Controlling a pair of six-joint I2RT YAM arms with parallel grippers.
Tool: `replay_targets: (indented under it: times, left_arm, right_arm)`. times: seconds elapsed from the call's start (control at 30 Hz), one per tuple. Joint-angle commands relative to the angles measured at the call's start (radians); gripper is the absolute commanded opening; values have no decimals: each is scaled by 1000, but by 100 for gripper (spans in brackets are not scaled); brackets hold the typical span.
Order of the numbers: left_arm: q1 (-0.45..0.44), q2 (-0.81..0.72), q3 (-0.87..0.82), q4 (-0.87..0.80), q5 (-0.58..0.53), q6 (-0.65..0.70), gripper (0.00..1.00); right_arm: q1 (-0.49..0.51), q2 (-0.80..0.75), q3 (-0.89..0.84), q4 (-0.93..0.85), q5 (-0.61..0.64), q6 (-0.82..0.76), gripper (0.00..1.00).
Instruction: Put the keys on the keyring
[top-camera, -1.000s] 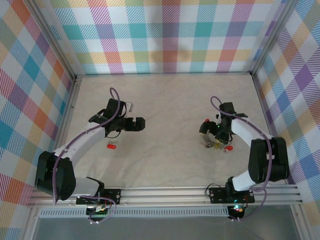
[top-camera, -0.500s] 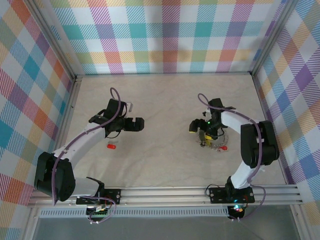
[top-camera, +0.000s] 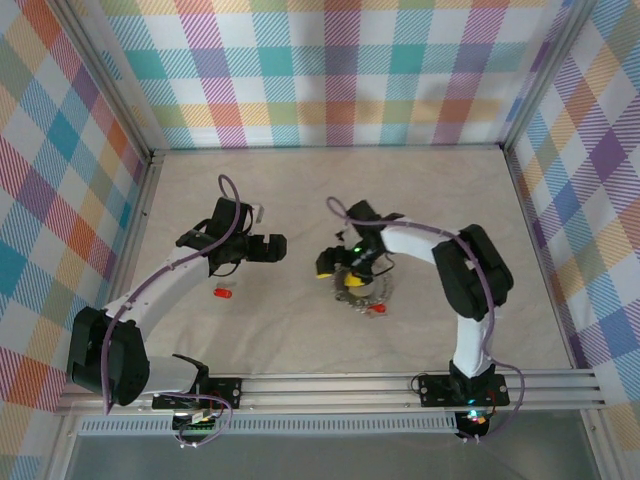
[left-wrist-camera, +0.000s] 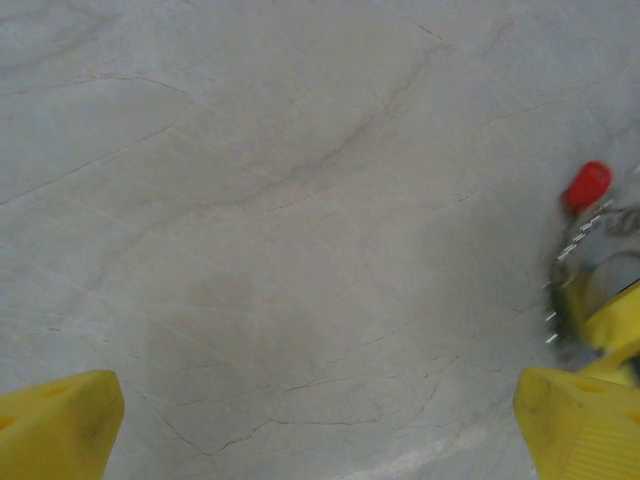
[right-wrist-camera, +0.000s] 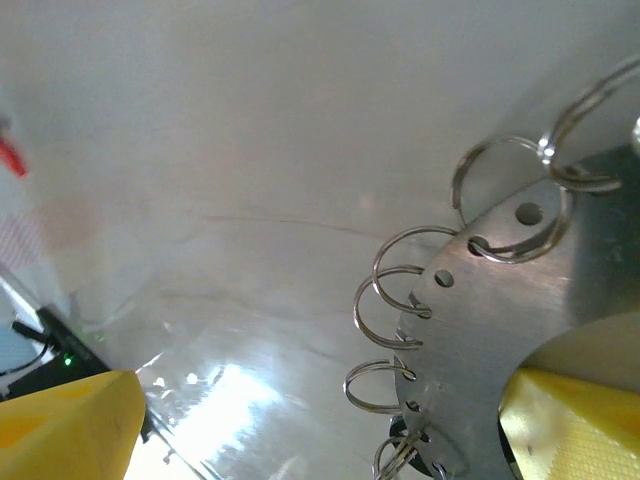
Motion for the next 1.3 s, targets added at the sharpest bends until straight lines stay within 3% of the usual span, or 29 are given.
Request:
replay_targets:
  times: [0.0, 0.1, 0.27, 0.53, 0.6, 0.7, 0.77, 0.83, 0.97, 1.13, 1.27]
  left_arm:
    - [-17, -33, 20, -35, -38, 10, 100]
    - [-19, -40, 18, -38, -47, 8, 100]
    - [-29, -48, 18, -36, -51, 12, 100]
    - [-34, -77, 12, 14, 35, -37, 100]
    - [-35, -90, -4, 50, 61, -51, 100]
    - [-35, -114, -83, 235, 45, -140, 100]
    - [-34, -121, -148, 382, 102, -145, 100]
    - [-41, -110, -172, 451, 199, -78, 100]
    - [-73, -91, -193, 452, 265, 113, 100]
    - [-162, -177, -294, 519, 193, 244, 100]
    - [-172, -207, -315, 508, 136, 271, 100]
  right_arm:
    - [132, 79, 86, 89, -13, 125, 92]
    - [193, 92, 156, 105, 37, 178, 93]
    - [178, -8, 133, 79, 145, 200, 93]
    - [83, -313, -177, 114, 295, 318, 96]
    - [53, -388, -259, 154, 311, 375, 90]
    - [4, -462, -365, 253, 265, 460, 74]
    - [-8, -470, -386, 265, 256, 495, 52]
    - [-8, -463, -404, 293, 254, 554, 38]
    - [3, -441, -480, 448, 223, 713, 31]
    - [50, -412, -513, 538, 247, 810, 26]
    - [90, -358, -533, 635, 245, 880, 22]
